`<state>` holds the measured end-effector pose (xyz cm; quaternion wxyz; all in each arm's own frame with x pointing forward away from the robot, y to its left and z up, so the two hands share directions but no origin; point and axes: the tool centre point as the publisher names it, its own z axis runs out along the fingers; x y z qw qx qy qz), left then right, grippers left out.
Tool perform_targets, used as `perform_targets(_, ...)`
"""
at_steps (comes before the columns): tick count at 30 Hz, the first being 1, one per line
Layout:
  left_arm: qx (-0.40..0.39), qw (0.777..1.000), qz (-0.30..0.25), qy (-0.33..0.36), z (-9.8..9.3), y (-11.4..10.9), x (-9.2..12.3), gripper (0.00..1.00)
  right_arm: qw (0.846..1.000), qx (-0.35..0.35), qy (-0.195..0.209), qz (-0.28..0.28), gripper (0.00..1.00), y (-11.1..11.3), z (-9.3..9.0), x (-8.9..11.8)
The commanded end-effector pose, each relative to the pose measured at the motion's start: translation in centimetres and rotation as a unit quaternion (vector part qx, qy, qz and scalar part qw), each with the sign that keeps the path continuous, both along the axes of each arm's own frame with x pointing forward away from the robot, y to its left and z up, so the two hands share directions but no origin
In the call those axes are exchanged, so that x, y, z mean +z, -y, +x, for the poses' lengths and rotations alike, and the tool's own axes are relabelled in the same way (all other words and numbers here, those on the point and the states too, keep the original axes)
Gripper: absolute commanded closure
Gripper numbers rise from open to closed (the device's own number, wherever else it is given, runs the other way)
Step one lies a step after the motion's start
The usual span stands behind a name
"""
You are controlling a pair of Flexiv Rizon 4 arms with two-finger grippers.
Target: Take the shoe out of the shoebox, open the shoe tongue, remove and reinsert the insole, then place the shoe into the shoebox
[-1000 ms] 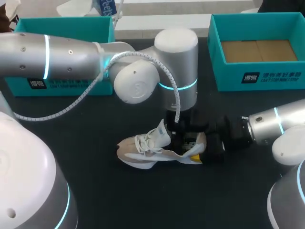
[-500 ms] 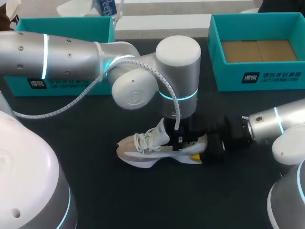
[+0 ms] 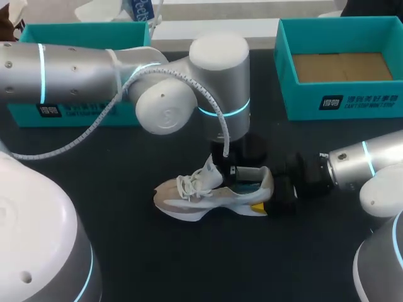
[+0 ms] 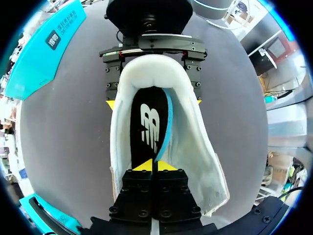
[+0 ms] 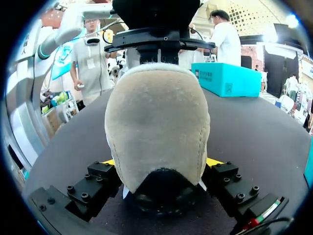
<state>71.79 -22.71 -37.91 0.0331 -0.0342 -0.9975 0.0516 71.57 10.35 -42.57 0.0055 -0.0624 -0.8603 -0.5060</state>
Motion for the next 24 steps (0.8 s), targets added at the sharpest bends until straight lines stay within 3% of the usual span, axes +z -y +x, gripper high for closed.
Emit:
perform_targets(1,0.000,1.000,-0.004,-0.002,0.1,-1.0,0.8,1.00,1.000,0.000,-0.001,-0.002,1.00,-0.5,0.0,-1.1)
perform_targets(15,0.005,0.999,-0.034,-0.022,-0.7,-3.0,4.0,1.00,1.000,0.000,-0.001,-0.002,1.00,-0.5,0.0,-1.1)
perform_targets(24,0.015,0.998,-0.057,-0.023,-0.2,-3.0,5.3,1.00,1.000,0.000,-0.001,-0.002,1.00,-0.5,0.0,-1.1)
